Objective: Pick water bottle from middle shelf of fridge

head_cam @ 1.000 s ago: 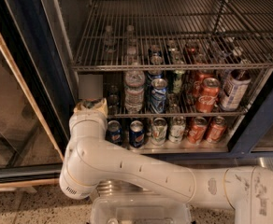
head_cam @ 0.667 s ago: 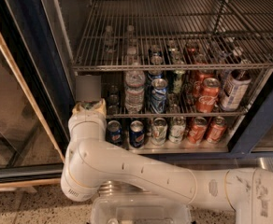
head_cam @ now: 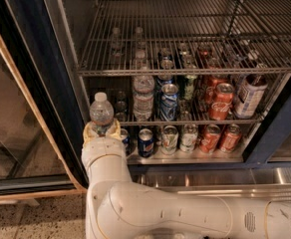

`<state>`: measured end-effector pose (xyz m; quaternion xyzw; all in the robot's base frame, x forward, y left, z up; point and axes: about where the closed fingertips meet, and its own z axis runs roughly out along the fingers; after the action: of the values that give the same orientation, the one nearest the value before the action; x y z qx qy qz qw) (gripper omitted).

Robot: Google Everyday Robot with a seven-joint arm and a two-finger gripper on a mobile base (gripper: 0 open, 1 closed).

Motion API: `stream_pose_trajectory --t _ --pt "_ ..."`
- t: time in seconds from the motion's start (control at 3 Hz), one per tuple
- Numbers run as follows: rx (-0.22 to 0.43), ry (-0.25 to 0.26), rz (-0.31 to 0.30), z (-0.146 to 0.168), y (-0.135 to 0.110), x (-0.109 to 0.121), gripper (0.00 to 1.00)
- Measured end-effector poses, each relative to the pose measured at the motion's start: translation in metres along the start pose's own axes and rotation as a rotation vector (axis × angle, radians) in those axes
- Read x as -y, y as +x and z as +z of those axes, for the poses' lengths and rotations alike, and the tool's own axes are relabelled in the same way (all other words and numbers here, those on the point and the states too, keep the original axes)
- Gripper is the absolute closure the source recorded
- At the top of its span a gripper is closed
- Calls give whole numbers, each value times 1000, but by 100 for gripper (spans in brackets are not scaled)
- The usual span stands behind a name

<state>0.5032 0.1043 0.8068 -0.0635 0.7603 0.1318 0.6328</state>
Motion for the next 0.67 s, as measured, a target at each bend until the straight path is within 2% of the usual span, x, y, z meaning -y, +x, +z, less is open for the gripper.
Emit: stream_pose_trajectory --t 0.33,0.67 --pt "-1 -16 2 -4 -1 2 100" --pt "57 7 11 -56 -18 32 100"
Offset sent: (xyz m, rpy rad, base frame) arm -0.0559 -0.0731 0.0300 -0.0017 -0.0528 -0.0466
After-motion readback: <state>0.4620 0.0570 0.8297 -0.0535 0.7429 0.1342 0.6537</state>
